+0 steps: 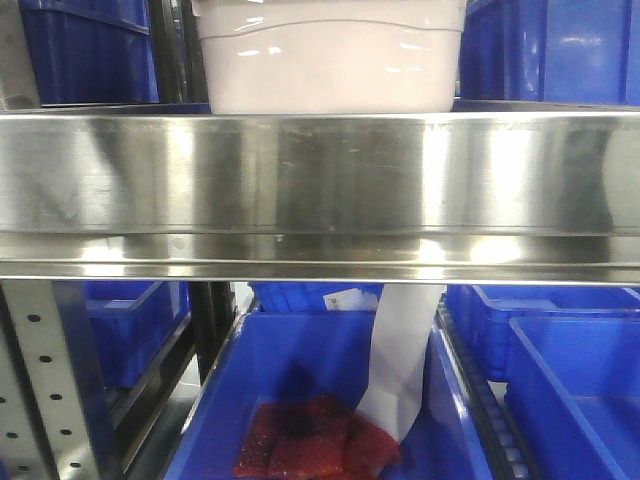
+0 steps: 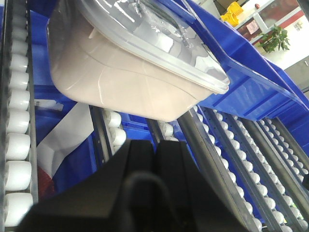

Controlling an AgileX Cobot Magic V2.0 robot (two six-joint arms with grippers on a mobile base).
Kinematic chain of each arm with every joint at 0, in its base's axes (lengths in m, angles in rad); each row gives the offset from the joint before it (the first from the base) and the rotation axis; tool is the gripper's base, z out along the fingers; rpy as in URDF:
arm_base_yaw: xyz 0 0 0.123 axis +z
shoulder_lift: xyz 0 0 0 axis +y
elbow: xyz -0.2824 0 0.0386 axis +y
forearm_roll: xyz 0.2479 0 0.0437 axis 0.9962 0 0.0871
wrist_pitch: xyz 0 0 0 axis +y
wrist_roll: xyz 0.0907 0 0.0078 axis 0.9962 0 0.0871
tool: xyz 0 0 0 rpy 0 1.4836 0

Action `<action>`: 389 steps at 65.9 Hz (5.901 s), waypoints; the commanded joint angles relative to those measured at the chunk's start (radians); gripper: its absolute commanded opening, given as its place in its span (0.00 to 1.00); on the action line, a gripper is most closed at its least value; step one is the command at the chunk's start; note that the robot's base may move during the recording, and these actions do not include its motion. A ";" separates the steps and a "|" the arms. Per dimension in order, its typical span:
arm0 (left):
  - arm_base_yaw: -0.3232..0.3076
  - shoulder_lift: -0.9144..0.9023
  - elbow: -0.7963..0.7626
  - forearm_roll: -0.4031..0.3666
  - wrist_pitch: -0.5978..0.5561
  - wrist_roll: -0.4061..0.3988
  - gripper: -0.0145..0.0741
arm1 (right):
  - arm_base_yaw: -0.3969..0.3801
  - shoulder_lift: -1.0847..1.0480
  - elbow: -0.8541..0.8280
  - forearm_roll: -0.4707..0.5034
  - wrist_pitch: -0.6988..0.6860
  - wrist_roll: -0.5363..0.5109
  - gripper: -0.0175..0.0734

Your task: Grab white bin and place on right shelf

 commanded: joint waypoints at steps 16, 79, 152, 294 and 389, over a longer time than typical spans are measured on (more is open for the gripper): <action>-0.006 -0.175 -0.036 0.239 -0.231 -0.191 0.03 | -0.005 -0.162 -0.040 -0.156 -0.208 -0.007 0.25; -0.004 -0.919 0.627 0.694 -0.422 -0.399 0.03 | 0.369 -0.877 0.588 -0.249 -0.804 -0.305 0.25; -0.004 -1.184 0.635 0.806 -0.362 -0.399 0.03 | 0.363 -1.231 0.757 -0.249 -0.817 -0.307 0.25; -0.004 -1.184 0.635 0.802 -0.360 -0.399 0.03 | 0.305 -1.332 1.159 -1.181 -0.973 0.540 0.25; -0.118 -1.348 1.049 1.195 -0.627 -0.583 0.03 | 0.305 -1.332 1.159 -1.181 -0.973 0.540 0.25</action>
